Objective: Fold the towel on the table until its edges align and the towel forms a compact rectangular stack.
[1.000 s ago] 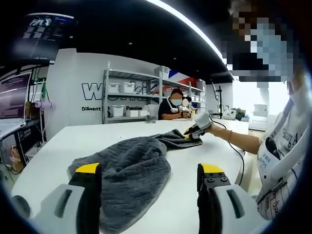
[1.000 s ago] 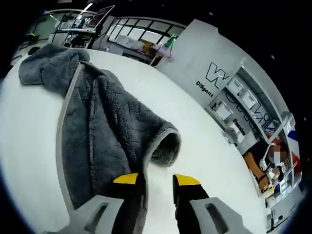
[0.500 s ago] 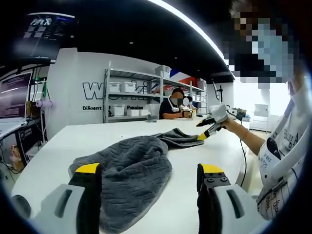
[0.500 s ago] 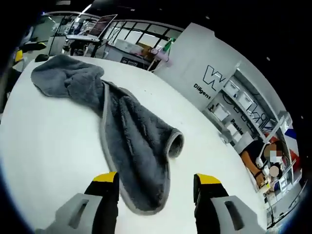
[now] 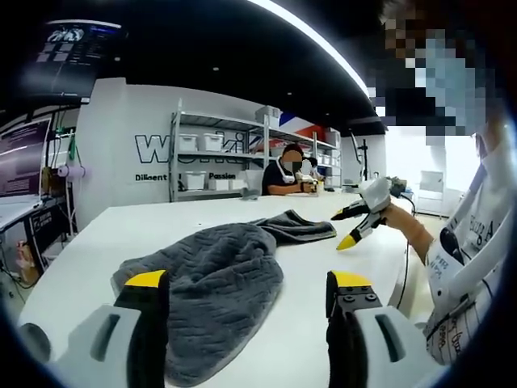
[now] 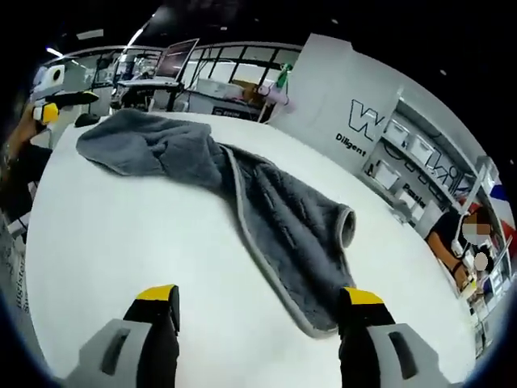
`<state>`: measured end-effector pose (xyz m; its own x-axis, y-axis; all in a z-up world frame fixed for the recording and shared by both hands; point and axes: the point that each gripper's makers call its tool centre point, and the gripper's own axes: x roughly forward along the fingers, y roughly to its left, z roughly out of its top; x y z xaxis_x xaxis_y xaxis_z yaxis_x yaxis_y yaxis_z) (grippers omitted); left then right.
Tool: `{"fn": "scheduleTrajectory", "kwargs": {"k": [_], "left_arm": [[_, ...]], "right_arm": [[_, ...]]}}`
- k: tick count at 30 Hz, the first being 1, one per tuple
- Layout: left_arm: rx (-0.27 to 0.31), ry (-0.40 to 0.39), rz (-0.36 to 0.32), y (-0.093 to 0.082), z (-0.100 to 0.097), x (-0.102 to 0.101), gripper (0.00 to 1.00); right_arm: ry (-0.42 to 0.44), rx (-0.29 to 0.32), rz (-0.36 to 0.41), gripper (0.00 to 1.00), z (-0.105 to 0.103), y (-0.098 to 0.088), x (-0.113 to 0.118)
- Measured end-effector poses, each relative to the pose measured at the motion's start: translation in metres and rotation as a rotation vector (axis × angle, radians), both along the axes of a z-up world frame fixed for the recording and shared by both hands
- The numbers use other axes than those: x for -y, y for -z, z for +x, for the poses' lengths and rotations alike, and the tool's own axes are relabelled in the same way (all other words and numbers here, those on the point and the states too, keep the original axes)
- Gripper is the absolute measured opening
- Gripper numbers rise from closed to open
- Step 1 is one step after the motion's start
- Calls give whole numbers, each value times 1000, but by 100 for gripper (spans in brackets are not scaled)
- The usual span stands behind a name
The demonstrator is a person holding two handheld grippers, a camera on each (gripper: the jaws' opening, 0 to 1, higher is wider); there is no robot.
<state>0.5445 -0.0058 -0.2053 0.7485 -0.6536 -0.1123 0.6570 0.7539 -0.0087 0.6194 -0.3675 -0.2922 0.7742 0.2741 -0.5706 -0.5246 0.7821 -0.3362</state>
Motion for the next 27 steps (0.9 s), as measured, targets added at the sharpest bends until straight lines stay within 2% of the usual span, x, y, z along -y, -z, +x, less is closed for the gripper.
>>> {"fn": "scheduleTrajectory", "kwargs": {"k": [2, 4, 8, 11, 15, 20, 27], "left_arm": [[-6, -4, -3, 1, 0, -1, 84], [-11, -7, -3, 3, 0, -2, 84], [-13, -12, 4, 4, 1, -3, 84], [-13, -15, 0, 3, 3, -3, 84], [-19, 8, 14, 3, 3, 1, 84], [-12, 18, 30, -1, 2, 3, 84], [-23, 21, 28, 1, 3, 6, 84]], "right_arm": [[-2, -2, 22, 86, -3, 1, -2], [-25, 39, 52, 88, -4, -7, -9], [-40, 102, 121, 99, -14, -22, -20], [-73, 68, 156, 99, -29, -20, -35], [-88, 58, 170, 99, -40, -19, -45], [-51, 45, 177, 99, -48, -20, -41], [-53, 44, 216, 99, -65, -26, -41]]}}
